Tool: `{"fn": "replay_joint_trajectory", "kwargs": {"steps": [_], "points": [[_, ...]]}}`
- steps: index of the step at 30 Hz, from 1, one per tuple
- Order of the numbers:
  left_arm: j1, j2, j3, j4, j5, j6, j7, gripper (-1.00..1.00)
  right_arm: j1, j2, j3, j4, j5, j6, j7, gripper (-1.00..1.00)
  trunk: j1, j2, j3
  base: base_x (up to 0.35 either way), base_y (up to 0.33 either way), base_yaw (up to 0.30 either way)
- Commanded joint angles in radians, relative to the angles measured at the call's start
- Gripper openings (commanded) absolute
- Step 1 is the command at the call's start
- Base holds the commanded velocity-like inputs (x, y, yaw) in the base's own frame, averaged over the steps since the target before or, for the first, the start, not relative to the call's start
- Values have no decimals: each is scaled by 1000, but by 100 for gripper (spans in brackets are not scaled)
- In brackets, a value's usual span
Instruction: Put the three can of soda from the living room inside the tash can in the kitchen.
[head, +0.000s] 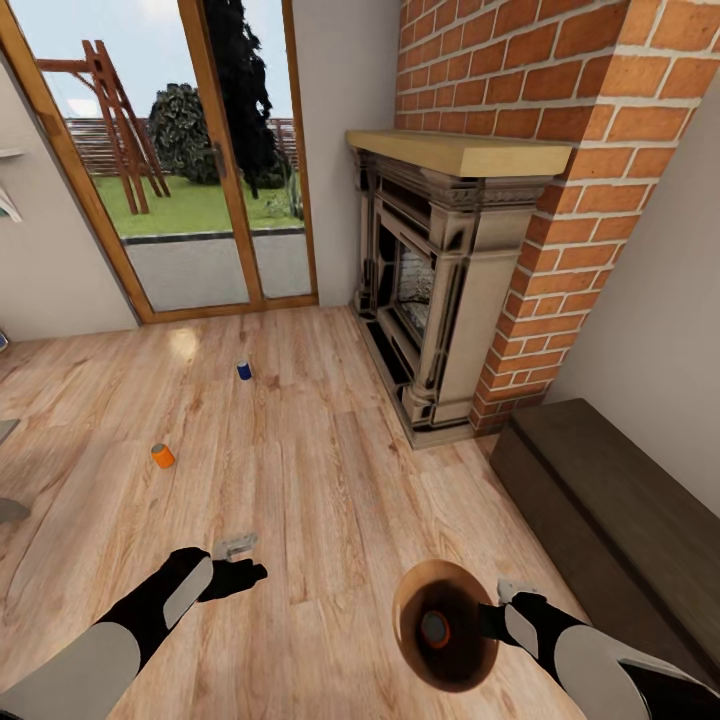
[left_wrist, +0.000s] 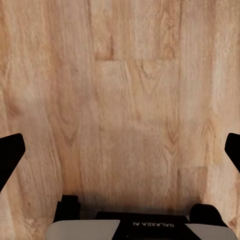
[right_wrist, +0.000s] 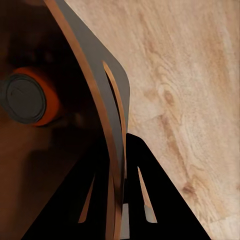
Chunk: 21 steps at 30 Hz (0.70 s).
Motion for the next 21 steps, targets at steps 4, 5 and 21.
{"fn": "replay_joint_trajectory", "kwargs": {"steps": [4, 5, 21], "points": [[0, -1, -5, 1, -1, -5, 1, 100, 0, 1, -7, 1, -5, -2, 7, -100, 0, 0, 0, 0, 0, 0], [0, -1, -8, 1, -1, -5, 0, 100, 0, 1, -7, 1, -5, -2, 7, -100, 0, 0, 0, 0, 0, 0], [0, -2, -12, 25, 0, -10, 1, 100, 0, 5, -7, 0, -5, -4, 6, -100, 0, 0, 0, 0, 0, 0]]}}
